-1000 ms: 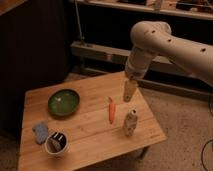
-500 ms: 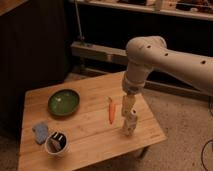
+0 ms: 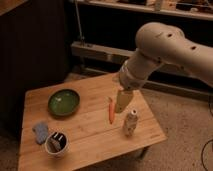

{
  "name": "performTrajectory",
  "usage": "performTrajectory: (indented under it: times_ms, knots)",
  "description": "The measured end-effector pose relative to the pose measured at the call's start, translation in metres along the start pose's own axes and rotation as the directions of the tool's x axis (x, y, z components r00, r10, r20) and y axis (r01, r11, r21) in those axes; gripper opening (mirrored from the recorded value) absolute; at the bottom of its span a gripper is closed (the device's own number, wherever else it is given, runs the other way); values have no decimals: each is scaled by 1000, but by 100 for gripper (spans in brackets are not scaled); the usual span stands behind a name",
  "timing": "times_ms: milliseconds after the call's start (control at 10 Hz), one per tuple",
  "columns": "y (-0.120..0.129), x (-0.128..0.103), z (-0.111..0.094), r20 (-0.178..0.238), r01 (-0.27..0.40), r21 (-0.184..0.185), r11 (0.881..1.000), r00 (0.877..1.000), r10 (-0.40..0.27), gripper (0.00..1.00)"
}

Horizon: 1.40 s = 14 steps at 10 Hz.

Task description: Move the arm in a circular motion

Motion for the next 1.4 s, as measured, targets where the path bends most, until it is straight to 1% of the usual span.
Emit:
performTrajectory:
  times_ms: [100,200,300,700,900,1000,1100,1200,1300,1400]
  knots:
    - [-3,-33,-10,56,66,21,998,996,-67,80]
    - [-7,-58,-12,91,121,32,992,988,-124,80]
    - [-9,-76,-10,112,160,34,987,980,-163,80]
    - [-9,-75,-10,112,159,34,987,980,-162,80]
    - [-10,-73,-10,97,161,35,986,982,-164,80]
    - [-8,-76,-5,62,186,21,982,980,-187,80]
    - [-7,-87,7,25,226,7,974,974,-227,80]
    - [-9,-95,17,18,248,-1,969,969,-248,80]
    - [-13,-109,31,14,274,-10,962,962,-274,80]
    - [-23,-132,53,8,307,-22,951,952,-307,80]
